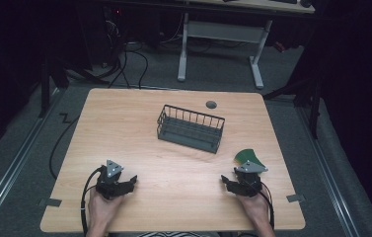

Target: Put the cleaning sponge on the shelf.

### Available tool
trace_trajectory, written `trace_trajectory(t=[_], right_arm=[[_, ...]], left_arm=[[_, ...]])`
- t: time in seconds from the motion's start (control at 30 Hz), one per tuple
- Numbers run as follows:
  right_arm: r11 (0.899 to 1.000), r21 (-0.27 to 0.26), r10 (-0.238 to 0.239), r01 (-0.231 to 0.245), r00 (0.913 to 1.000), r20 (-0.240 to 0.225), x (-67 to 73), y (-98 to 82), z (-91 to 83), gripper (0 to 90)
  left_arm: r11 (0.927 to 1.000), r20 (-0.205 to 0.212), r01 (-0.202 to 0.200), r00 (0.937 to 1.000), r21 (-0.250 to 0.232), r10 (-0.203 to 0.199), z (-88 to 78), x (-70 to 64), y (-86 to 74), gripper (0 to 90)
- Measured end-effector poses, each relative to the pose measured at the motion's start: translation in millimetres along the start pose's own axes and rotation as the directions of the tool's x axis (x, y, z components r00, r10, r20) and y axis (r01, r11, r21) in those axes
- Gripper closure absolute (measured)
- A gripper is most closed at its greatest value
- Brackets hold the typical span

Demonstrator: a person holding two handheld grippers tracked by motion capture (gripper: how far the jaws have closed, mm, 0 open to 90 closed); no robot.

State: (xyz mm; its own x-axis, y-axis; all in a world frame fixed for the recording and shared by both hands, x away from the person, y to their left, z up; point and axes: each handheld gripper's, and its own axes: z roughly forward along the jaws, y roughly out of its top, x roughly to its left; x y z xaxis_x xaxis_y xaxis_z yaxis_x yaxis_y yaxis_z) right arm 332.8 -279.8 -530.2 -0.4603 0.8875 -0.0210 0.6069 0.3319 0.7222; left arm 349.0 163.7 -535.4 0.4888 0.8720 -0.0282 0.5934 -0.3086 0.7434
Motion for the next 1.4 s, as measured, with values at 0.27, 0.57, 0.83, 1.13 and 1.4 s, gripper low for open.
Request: trace_trajectory(t=[0.27, 0.57, 0.83, 1.13, 1.4], right_arm=[[1.0, -0.013, 0.004, -0.004, 0.9998, -0.021, -0.2, -2.2, -4.4, 40.4], [0.993, -0.107, 0.036, -0.04, 0.9986, -0.039, -4.4, 1.0, -17.1, 45.8], [0.99, -0.133, 0.034, -0.039, 0.9988, -0.036, -6.0, 12.7, -21.2, 48.2], [0.989, -0.128, 0.06, -0.07, 0.9948, -0.083, -14.5, 34.3, -27.3, 50.7], [0.982, -0.165, 0.075, -0.088, 0.9941, -0.078, -24.2, 53.5, -30.9, 49.2]], left_arm=[[0.9997, 0.006, 0.021, 0.9998, -0.016, -0.021, -1.0, 1.3, 5.1, 27.8], [0.9988, 0.057, 0.041, 0.9976, -0.026, -0.039, 0.4, 4.9, 17.7, 26.9], [0.9988, 0.104, 0.04, 0.9938, -0.029, -0.037, -0.7, 3.6, 37.6, 27.1], [0.9985, 0.129, 0.039, 0.9911, -0.037, -0.034, 4.1, 3.1, 60.2, 31.4], [0.9985, 0.152, 0.043, 0.9877, -0.034, -0.038, 15.3, 2.7, 86.7, 31.5]])
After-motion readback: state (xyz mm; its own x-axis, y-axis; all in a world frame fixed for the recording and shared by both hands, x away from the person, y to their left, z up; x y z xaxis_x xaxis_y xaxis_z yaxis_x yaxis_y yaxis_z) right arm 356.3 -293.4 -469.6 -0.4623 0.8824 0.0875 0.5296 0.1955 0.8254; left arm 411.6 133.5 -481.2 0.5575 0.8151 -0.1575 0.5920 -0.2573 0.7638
